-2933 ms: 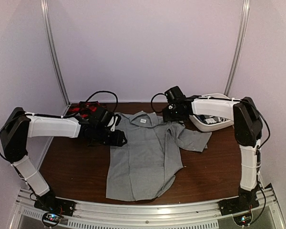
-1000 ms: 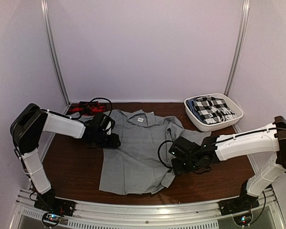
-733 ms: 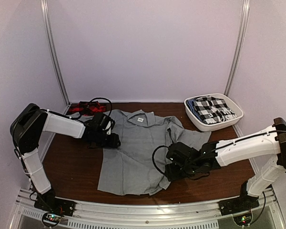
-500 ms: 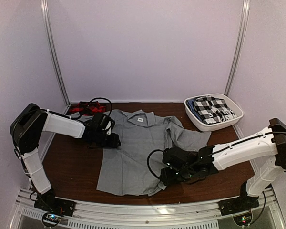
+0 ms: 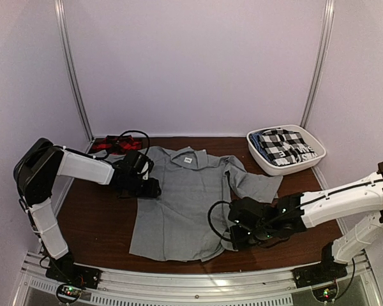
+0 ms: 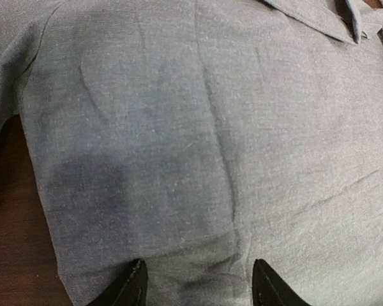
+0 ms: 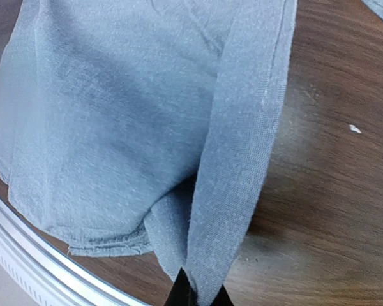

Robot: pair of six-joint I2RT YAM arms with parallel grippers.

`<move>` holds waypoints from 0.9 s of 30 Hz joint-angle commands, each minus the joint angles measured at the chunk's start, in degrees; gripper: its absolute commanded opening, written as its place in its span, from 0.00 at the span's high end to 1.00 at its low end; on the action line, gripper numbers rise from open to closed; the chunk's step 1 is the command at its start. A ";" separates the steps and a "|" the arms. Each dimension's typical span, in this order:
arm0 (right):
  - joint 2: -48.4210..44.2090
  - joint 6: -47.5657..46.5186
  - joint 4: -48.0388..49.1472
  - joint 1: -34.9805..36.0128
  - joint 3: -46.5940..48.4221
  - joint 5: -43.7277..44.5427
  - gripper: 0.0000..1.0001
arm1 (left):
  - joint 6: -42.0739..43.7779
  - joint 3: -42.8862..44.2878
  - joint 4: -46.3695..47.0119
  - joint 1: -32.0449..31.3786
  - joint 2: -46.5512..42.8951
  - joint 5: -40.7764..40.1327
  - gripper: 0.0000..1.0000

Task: Fold and stack the long sleeve shirts
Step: Flatten out the crumpled shirt at the center of the board.

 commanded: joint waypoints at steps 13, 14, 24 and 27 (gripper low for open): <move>-8.25 -1.07 -20.09 -4.74 -6.30 2.43 0.93 | 0.55 -1.31 -5.16 2.19 0.71 -2.12 0.42; -8.00 -0.98 -19.11 -4.72 -7.79 1.08 0.93 | 0.75 -1.16 -5.31 2.19 0.59 -2.07 0.42; -10.97 -1.62 -18.48 -4.32 -5.81 -0.29 0.70 | 2.39 2.49 -8.54 2.10 -2.67 2.12 0.36; -11.88 -2.43 -21.47 -4.42 -0.43 3.86 0.47 | 2.45 3.26 -10.48 1.74 -6.18 3.69 0.31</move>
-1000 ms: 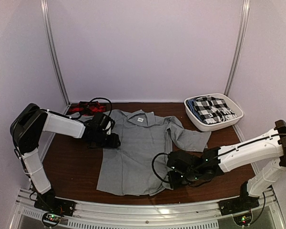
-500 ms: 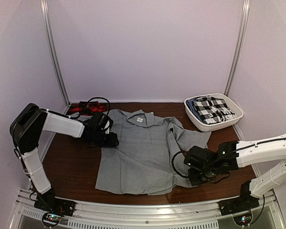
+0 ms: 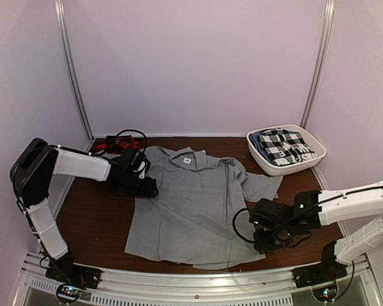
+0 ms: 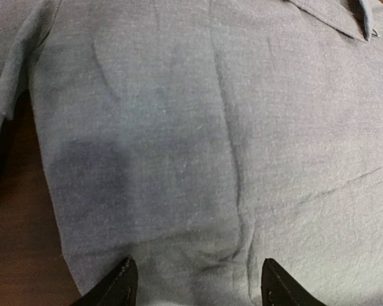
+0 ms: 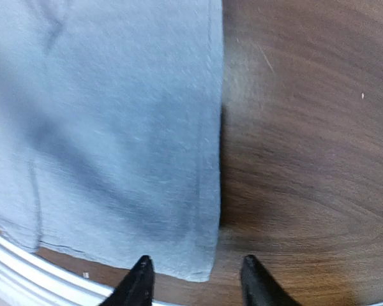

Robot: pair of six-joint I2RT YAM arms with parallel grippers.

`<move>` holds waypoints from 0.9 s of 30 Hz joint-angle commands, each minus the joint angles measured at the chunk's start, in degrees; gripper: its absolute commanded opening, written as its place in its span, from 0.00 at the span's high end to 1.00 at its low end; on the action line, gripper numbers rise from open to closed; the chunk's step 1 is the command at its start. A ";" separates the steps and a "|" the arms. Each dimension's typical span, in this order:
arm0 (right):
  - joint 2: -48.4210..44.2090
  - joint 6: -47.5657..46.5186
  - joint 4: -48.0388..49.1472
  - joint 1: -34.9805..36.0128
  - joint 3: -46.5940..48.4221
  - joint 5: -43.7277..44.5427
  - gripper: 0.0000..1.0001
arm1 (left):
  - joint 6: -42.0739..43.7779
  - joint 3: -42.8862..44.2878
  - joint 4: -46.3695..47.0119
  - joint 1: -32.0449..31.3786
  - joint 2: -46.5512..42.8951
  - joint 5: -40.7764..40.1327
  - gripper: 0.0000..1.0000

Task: Fold and stack the long sleeve shirts
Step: Flatten out the crumpled shirt at the center of the board.

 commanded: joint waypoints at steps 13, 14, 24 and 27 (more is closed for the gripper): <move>15.72 -12.66 20.24 -6.52 21.63 4.90 0.35 | -8.04 -7.96 -4.43 -6.69 -15.89 8.64 0.29; 17.45 -13.87 22.12 -7.54 22.32 4.78 0.35 | -9.28 -9.11 -3.67 -7.32 -16.02 8.64 0.29; 27.63 -16.37 31.76 -13.21 22.97 3.18 0.35 | -19.77 -25.71 1.25 -8.78 -24.04 8.78 0.29; 29.42 -16.39 32.88 -13.39 22.02 3.82 0.35 | -22.52 -29.20 -2.02 -8.79 -27.57 5.21 0.29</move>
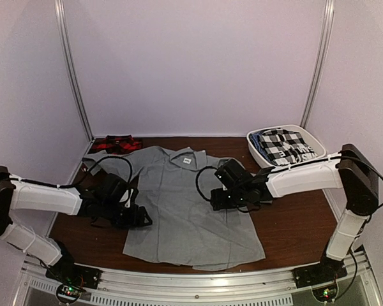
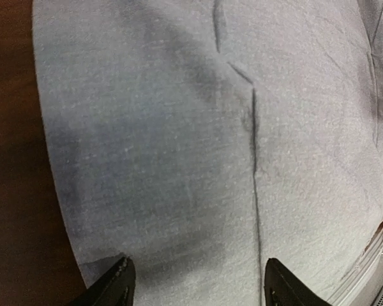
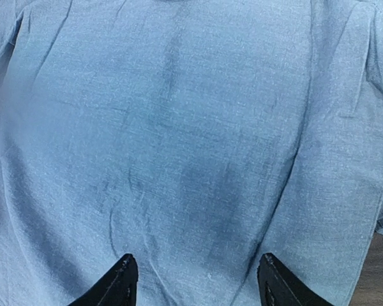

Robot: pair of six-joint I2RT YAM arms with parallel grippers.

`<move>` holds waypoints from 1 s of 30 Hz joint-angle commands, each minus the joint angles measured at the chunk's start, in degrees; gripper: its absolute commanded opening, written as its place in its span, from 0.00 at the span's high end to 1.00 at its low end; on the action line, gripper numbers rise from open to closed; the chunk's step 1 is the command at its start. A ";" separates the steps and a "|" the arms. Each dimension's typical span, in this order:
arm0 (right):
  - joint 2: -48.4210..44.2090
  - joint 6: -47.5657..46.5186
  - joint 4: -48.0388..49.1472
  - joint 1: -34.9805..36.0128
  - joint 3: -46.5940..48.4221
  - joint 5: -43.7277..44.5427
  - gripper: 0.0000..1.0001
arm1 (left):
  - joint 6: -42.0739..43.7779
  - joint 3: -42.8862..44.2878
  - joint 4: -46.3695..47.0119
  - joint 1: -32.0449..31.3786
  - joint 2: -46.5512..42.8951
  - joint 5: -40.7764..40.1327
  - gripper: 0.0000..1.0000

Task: Fold and stack the long sleeve shirts
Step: Flatten out the crumpled shirt at the center of the board, then adjust the flattened shirt at the center of the board.

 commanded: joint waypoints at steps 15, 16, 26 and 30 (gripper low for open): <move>-1.54 5.77 7.28 4.97 -13.48 -1.01 0.34 | -10.98 -8.70 -18.17 -0.32 -14.09 -14.42 0.29; -2.16 6.56 7.31 5.53 -14.25 -1.20 0.34 | -11.05 -8.62 -18.46 -0.36 -14.23 -14.60 0.29; -9.87 3.51 -0.71 5.17 -7.32 4.06 0.31 | -4.39 2.23 -23.14 -0.30 -13.78 -16.31 0.29; -5.89 -2.02 -0.44 1.88 0.42 4.50 0.30 | -1.26 8.82 -22.55 -0.27 -10.50 -17.44 0.28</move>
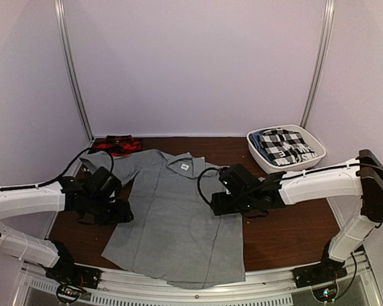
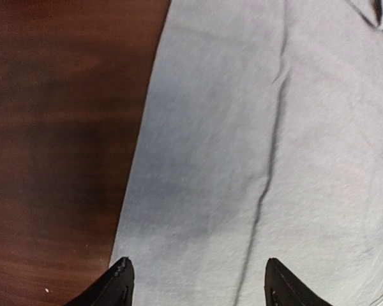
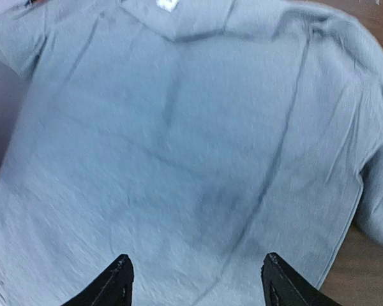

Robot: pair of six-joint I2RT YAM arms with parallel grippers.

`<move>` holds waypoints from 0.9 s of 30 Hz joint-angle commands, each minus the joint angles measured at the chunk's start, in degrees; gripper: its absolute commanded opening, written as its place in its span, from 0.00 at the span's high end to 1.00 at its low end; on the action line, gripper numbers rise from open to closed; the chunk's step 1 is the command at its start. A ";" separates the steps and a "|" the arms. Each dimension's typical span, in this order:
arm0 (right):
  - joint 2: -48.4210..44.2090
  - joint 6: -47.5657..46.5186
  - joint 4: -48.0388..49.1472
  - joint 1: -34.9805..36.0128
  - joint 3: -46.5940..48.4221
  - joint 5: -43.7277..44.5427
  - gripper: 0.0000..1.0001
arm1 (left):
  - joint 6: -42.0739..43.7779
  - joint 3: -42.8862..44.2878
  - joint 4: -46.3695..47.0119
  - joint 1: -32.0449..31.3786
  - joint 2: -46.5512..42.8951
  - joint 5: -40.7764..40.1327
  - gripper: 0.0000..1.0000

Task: Fold and stack the long sleeve shirts
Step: Adjust the flattened shirt at the center of the board.

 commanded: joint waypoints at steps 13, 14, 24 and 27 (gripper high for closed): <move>30.13 -16.74 -9.60 -6.49 39.49 9.09 0.29 | 10.98 14.62 17.02 -0.07 18.71 7.98 0.29; 31.82 -16.84 -10.12 -6.64 41.33 9.23 0.29 | 11.01 14.49 17.75 -0.09 19.34 8.19 0.29; 42.76 -14.63 -12.75 -9.30 52.30 9.58 0.30 | 10.25 11.87 23.25 -0.09 22.01 11.33 0.29; 43.83 -14.33 -12.81 -10.55 54.06 10.20 0.31 | 9.98 10.69 23.75 -0.09 22.22 11.42 0.29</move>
